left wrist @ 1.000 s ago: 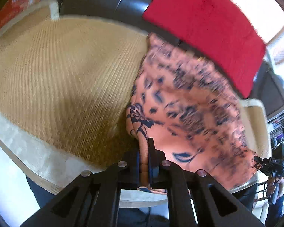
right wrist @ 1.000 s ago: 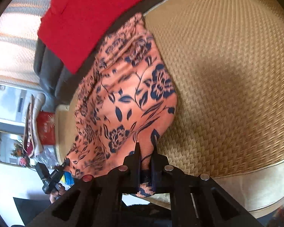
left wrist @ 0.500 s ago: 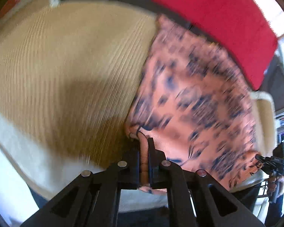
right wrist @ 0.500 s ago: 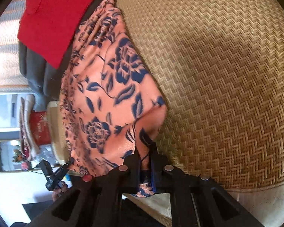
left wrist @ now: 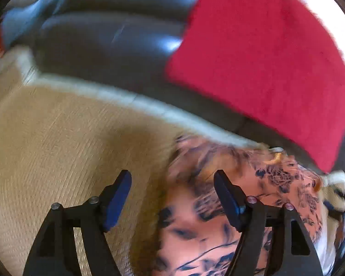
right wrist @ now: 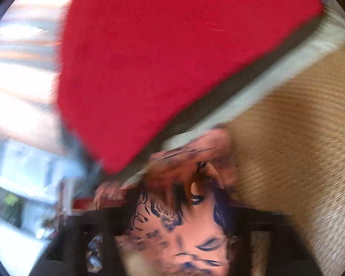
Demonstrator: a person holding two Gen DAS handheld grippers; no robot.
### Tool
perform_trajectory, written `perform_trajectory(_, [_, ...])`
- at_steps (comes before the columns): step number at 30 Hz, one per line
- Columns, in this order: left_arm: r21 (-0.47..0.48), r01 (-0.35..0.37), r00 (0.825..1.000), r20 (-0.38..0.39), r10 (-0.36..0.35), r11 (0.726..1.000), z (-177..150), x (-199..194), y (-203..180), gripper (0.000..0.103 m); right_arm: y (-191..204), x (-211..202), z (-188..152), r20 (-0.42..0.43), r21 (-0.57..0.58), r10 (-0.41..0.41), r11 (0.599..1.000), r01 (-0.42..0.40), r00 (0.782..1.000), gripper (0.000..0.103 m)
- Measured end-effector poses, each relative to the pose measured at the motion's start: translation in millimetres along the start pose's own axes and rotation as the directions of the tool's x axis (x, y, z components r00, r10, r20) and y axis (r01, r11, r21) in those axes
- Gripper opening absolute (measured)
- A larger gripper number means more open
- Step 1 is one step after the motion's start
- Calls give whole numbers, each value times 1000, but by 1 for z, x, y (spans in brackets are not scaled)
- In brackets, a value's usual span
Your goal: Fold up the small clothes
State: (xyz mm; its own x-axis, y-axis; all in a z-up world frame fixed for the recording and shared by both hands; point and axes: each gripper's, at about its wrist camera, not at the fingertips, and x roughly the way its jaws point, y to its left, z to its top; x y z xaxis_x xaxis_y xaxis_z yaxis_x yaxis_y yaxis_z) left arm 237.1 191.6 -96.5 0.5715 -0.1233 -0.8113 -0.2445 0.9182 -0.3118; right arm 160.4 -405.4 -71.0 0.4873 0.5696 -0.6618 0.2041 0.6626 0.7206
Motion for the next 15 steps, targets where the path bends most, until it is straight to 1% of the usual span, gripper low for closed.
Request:
perform_trajectory(1, [-16, 47, 999, 5, -47, 999, -9, -4, 8, 75, -2, -1, -13, -8, -19, 12, 1000, -12, 1000, 72])
perform_trajectory(2, [-15, 51, 999, 14, -51, 999, -17, -9, 14, 75, -2, -8, -25, -3, -55, -12, 998, 12, 1000, 72])
perform_trajectory(3, [-4, 30, 999, 21, -30, 1000, -27, -14, 17, 76, 0, -13, -39, 10, -95, -56, 994, 57, 998, 72])
perform_trajectory(4, [20, 11, 1000, 22, -12, 1000, -37, -18, 20, 76, 0, -17, -49, 13, -118, -78, 990, 79, 997, 73])
perform_trajectory(5, [49, 5, 1000, 7, -5, 999, -44, -16, 19, 76, 1, -19, -62, 8, -147, -103, 984, 103, 995, 73])
perform_trajectory(6, [65, 3, 1000, -10, -3, 998, -49, -10, 17, 76, 0, -18, -69, 6, -166, -123, 978, 123, 992, 73])
perform_trajectory(7, [80, 4, 999, -33, -1, 997, -54, -3, 13, 76, 4, -12, -74, 5, -201, -152, 968, 150, 988, 73])
perform_trajectory(8, [100, -2, 999, -40, 6, 995, -57, 3, 8, 77, 4, -8, -74, 2, -225, -163, 961, 160, 987, 73])
perform_trajectory(10, [168, -1, 998, -57, 10, 986, -61, 16, -9, 79, 12, 8, -76, -13, -264, -179, 950, 169, 984, 73])
perform_trajectory(11, [192, -14, 997, -68, 28, 981, -63, 22, -17, 79, 16, 23, -77, -49, -299, -212, 936, 188, 976, 72])
perform_trajectory(12, [211, -40, 997, -52, 52, 977, -64, 24, -24, 78, 18, 33, -76, -63, -324, -255, 920, 221, 965, 70])
perform_trajectory(13, [240, -57, 996, -57, 73, 969, -64, 28, -30, 60, 22, 31, -79, -44, -350, -276, 905, 244, 960, 64])
perform_trajectory(14, [259, -77, 993, -69, 98, 963, -62, 32, -36, 39, 31, 37, -81, -53, -386, -310, 883, 267, 949, 50])
perform_trajectory(15, [249, -72, 990, -97, 98, 966, -59, 33, -39, 19, 25, 32, -83, -70, -376, -314, 888, 266, 947, 31])
